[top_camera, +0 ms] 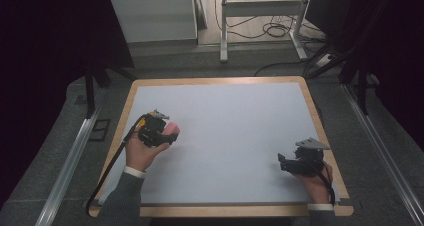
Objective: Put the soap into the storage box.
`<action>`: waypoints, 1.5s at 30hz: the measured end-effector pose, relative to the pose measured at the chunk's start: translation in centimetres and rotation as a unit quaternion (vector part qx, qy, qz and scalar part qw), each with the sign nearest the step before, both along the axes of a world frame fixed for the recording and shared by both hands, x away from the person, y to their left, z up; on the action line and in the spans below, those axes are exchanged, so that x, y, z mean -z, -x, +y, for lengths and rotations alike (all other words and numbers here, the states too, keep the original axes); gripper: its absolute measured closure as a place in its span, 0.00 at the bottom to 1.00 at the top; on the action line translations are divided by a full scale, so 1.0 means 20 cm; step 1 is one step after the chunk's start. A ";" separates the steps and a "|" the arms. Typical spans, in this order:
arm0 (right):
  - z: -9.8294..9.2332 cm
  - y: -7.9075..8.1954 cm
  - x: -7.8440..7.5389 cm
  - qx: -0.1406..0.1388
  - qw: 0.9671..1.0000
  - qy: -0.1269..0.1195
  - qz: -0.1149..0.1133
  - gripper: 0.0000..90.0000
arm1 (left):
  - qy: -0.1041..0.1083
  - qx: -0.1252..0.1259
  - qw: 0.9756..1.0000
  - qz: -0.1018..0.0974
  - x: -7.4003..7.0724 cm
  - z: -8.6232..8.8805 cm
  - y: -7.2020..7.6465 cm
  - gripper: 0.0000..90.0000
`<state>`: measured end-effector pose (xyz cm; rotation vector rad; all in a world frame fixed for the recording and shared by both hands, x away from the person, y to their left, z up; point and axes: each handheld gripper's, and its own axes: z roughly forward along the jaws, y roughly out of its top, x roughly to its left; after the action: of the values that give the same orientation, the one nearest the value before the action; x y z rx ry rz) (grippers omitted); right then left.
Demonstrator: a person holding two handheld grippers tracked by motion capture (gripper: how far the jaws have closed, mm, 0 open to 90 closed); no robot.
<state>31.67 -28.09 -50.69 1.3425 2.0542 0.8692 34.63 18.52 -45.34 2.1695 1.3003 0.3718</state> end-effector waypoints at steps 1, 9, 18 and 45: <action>0.00 0.00 0.00 0.000 1.000 0.000 0.000 0.08 | 0.000 -0.001 1.000 -0.001 0.00 0.01 0.00 0.66; 0.00 0.00 0.00 0.000 1.000 0.001 0.000 0.08 | 0.004 -0.013 1.000 -0.003 -0.01 0.06 0.00 0.66; 0.00 0.00 0.01 0.001 1.000 0.003 0.002 0.08 | 0.006 -0.023 1.000 -0.006 -0.02 0.10 -0.02 0.66; 0.00 0.00 0.00 0.002 1.000 0.005 0.001 0.08 | 0.009 -0.061 0.998 0.001 -0.03 0.26 -0.10 0.66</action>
<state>31.68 -28.16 -50.76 1.3422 2.0543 0.8544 36.65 23.65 -44.71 2.0808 1.4364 0.4060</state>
